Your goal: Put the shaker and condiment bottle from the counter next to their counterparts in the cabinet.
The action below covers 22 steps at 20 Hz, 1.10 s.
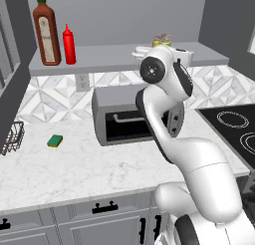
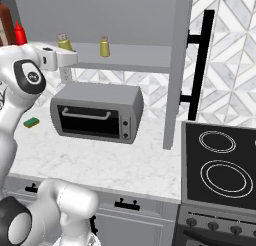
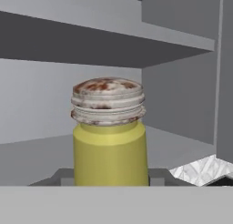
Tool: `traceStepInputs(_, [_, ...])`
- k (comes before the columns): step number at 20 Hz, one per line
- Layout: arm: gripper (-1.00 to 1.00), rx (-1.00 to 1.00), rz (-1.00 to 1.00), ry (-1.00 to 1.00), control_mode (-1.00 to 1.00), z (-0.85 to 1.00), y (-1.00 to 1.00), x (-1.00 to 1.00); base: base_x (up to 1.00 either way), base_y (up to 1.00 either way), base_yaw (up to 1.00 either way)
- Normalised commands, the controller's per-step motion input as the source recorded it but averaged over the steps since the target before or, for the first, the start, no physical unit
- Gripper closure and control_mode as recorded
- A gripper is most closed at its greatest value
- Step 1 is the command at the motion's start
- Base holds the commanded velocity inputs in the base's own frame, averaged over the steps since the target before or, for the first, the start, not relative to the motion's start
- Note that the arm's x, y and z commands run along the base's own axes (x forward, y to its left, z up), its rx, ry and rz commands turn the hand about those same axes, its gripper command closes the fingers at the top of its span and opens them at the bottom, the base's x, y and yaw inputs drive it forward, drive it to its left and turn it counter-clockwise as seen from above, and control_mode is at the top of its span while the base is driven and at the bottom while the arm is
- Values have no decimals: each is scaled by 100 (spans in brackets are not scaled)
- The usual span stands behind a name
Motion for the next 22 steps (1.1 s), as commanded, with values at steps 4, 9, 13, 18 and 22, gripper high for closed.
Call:
traceStepInputs(4, [100,8,-5,9,-100,12,0,23,0,0,0])
traceStepInputs(9, [100,1,-4,7,-100,-1,0,35,0,0,0])
traceStepInputs(13, [100,0,-3,1,-100,-3,0,40,0,0,0])
traceStepInputs(18, [100,0,-3,0,-100,-15,0,35,0,0,0])
traceStepInputs(22, [100,0,-3,0,-100,-25,0,16,0,0,0])
